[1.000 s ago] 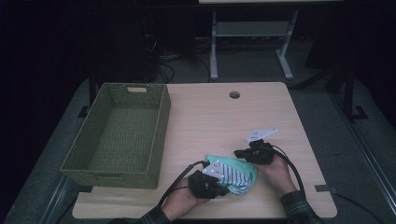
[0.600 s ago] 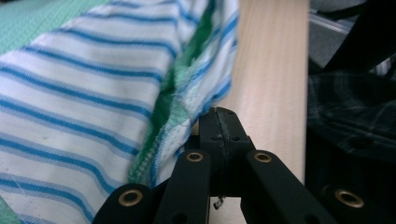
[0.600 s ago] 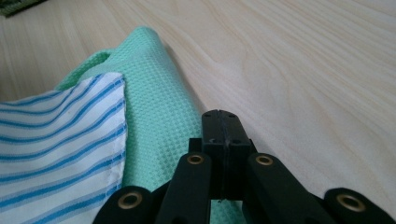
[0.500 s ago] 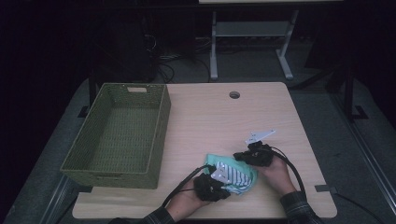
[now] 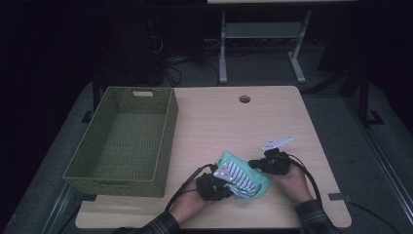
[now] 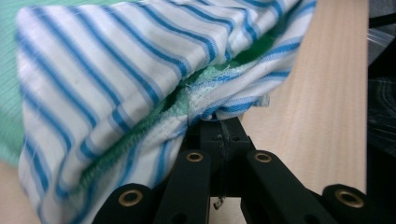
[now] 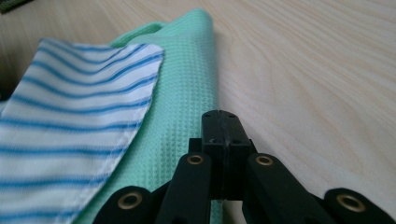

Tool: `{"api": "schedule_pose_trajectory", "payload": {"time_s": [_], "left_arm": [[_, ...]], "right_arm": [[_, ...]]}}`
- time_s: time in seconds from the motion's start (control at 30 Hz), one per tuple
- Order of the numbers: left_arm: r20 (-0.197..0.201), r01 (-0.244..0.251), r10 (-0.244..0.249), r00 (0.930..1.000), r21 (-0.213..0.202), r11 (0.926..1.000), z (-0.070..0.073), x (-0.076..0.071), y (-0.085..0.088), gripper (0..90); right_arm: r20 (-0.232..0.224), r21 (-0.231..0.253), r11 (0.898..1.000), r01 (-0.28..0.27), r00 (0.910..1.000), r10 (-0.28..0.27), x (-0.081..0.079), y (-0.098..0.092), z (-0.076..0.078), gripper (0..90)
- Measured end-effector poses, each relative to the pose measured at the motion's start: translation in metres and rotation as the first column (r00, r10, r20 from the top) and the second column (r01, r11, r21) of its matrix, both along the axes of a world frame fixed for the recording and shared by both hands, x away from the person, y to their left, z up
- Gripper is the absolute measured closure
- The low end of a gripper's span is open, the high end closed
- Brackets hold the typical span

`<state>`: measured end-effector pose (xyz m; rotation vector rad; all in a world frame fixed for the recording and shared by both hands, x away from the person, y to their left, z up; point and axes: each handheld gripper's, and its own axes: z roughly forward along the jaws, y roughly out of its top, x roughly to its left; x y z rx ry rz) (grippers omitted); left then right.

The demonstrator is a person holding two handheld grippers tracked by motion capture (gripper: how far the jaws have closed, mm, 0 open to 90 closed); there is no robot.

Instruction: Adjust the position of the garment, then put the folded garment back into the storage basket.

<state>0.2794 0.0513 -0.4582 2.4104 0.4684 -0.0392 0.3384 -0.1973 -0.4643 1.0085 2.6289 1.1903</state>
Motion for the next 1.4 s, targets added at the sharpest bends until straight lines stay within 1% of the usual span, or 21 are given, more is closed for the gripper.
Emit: {"api": "schedule_pose_trajectory", "payload": {"time_s": [0.17,0.23,0.3,0.37,0.4,0.47,0.5,0.53,0.57,0.6,0.63,0.67,0.7,0.77,0.83,0.87,0.97,1.17,1.3,1.37,1.4], "left_arm": [[0.005,-0.022,0.022,0.9997,-0.004,0.9997,0.002,0.007,0.005,89.6],[0.011,-0.020,0.020,0.9997,0.008,0.9998,0.002,0.010,0.007,89.6],[0.014,-0.037,0.037,0.9992,0.004,0.9993,0.002,0.011,0.007,89.6],[0.023,-0.033,0.033,0.9992,0.018,0.9993,0.003,0.015,0.010,89.6],[0.026,-0.038,0.038,0.9990,0.020,0.9991,0.003,0.017,0.010,89.6],[0.027,-0.051,0.051,0.9983,0.018,0.9985,0.003,0.020,0.011,89.6],[0.035,-0.051,0.050,0.9982,0.023,0.9984,0.003,0.022,0.012,89.6],[0.041,-0.055,0.054,0.9977,0.026,0.9982,0.004,0.024,0.012,89.6],[0.037,-0.067,0.067,0.9971,0.021,0.9975,0.004,0.026,0.012,89.6],[0.038,-0.065,0.064,0.9972,0.023,0.9976,0.004,0.029,0.013,89.5],[0.034,-0.077,0.077,0.9965,0.016,0.9969,0.004,0.031,0.013,89.5],[0.034,-0.070,0.069,0.9970,0.026,0.9972,0.004,0.033,0.013,89.4],[0.037,-0.076,0.075,0.9965,0.026,0.9968,0.003,0.035,0.014,89.3],[0.025,-0.093,0.093,0.9954,0.011,0.9956,0.002,0.038,0.014,89.1],[0.033,-0.087,0.086,0.9957,0.026,0.9959,0.002,0.041,0.016,89.1],[0.031,-0.090,0.089,0.9955,0.027,0.9956,0.002,0.044,0.016,89.1],[0.048,-0.108,0.107,0.9931,0.017,0.9940,0.003,0.051,0.016,89.1],[0.066,-0.116,0.114,0.9913,0.030,0.9928,0.003,0.064,0.014,89.1],[0.076,-0.121,0.118,0.9901,0.033,0.9921,0.006,0.064,0.017,89.1],[0.085,-0.132,0.130,0.9878,0.019,0.9911,0.011,0.063,0.021,88.5],[0.090,-0.128,0.126,0.9879,0.020,0.9915,0.014,0.063,0.023,87.5]], "right_arm": [[-0.008,0.001,1.000,0.010,0.9999,-0.010,-0.001,-0.004,0.001,90.0],[-0.007,0.000,1.000,0.011,0.9999,-0.011,-0.002,-0.004,0.001,90.0],[-0.003,0.000,1.000,0.010,0.9999,-0.010,-0.002,-0.005,0.001,90.0],[-0.003,0.004,1.000,0.009,1.0000,-0.009,-0.003,-0.006,0.001,90.0],[-0.013,0.006,1.000,0.014,0.9998,-0.014,-0.004,-0.006,0.001,90.0],[-0.005,0.005,1.000,0.008,1.0000,-0.008,-0.004,-0.007,0.001,90.0],[-0.013,0.006,1.000,0.013,0.9998,-0.013,-0.005,-0.007,0.002,90.0],[-0.005,0.004,1.000,0.009,1.0000,-0.009,-0.006,-0.008,0.002,90.0],[-0.017,0.005,1.000,0.017,0.9997,-0.016,-0.008,-0.009,0.003,90.0],[-0.014,0.006,1.000,0.012,0.9998,-0.011,-0.008,-0.010,0.002,90.0],[-0.015,0.008,1.000,0.012,0.9998,-0.012,-0.009,-0.010,0.002,90.0],[-0.020,0.007,1.000,0.012,0.9997,-0.012,-0.011,-0.011,0.002,90.0],[-0.019,0.008,1.000,0.010,0.9998,-0.010,-0.012,-0.011,0.002,90.0],[-0.019,0.005,1.000,0.008,0.9998,-0.008,-0.015,-0.010,0.001,90.0],[-0.020,0.004,1.000,0.005,0.9998,-0.005,-0.017,-0.010,0.000,90.0],[-0.026,0.008,1.000,0.007,0.9996,-0.007,-0.018,-0.010,0.000,90.0],[-0.031,0.004,1.000,-0.004,0.9995,0.004,-0.022,-0.009,0.000,90.0],[-0.036,-0.009,1.000,-0.023,0.9991,0.023,-0.029,-0.002,-0.001,90.0],[-0.027,0.007,1.000,-0.010,0.9996,0.010,-0.030,-0.004,0.002,90.0],[-0.008,0.014,1.000,-0.001,1.0000,0.002,-0.031,-0.007,0.004,90.0],[-0.010,0.029,0.999,0.016,0.9998,-0.016,-0.032,-0.009,0.006,89.5]]}}
